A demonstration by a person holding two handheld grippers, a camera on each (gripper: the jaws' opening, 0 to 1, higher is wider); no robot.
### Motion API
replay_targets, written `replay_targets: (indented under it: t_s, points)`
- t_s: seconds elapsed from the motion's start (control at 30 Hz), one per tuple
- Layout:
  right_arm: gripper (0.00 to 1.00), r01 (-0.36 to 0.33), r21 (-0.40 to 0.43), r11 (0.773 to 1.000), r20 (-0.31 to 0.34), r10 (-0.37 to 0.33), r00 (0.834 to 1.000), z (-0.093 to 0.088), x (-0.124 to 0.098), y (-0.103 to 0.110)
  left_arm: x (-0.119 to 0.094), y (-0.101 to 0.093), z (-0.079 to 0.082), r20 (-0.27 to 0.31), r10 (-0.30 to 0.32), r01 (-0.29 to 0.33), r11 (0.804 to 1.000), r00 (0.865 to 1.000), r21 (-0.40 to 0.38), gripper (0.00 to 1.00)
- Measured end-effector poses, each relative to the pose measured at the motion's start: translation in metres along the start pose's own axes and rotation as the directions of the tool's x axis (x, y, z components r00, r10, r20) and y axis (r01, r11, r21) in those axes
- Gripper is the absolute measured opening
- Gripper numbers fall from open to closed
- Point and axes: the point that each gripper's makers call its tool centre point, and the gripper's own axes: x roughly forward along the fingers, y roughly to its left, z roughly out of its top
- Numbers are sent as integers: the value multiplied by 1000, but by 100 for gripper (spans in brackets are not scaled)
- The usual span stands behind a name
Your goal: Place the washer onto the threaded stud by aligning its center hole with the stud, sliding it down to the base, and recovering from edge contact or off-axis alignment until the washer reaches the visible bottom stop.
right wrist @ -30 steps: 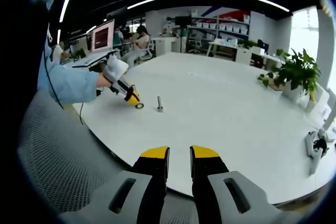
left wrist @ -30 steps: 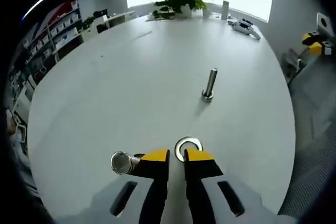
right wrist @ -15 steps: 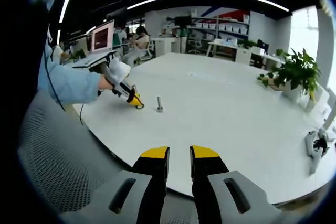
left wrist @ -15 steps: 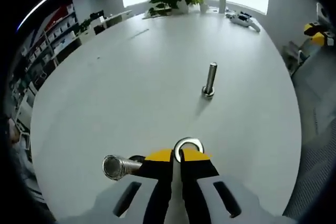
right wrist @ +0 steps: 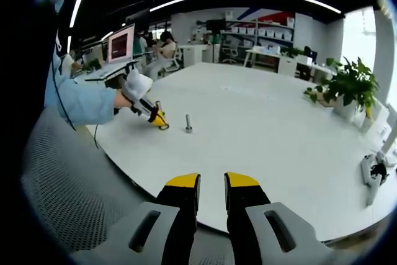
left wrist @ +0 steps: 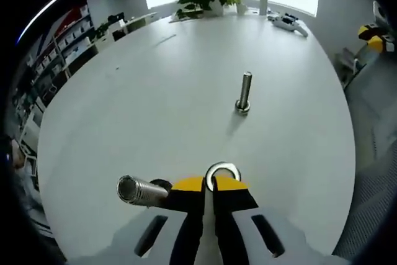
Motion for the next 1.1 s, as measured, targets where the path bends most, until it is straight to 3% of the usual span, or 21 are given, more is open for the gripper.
replay_targets:
  t_s: [0.23, 0.57, 0.83, 1.1]
  points:
    - [18, -3, -1, 1000, -3, 3, 1000, 0, 0, 0, -7, 0, 2, 13, -9, 10, 1000, 1000, -21, 2]
    - [18, -4, 0, 1000, -2, 4, 1000, 0, 0, 0, -29, 10, 20, 91, 12, -6, 998, 996, -59, 2]
    - [18, -5, 1, 1000, -1, 5, 1000, 0, 1, 0, -51, 27, 29, 135, 51, -38, 995, 990, -95, 2]
    - [18, -5, 0, 1000, -2, 5, 1000, -1, 1, 0, -63, 40, 28, 146, 76, -56, 989, 986, -135, 1]
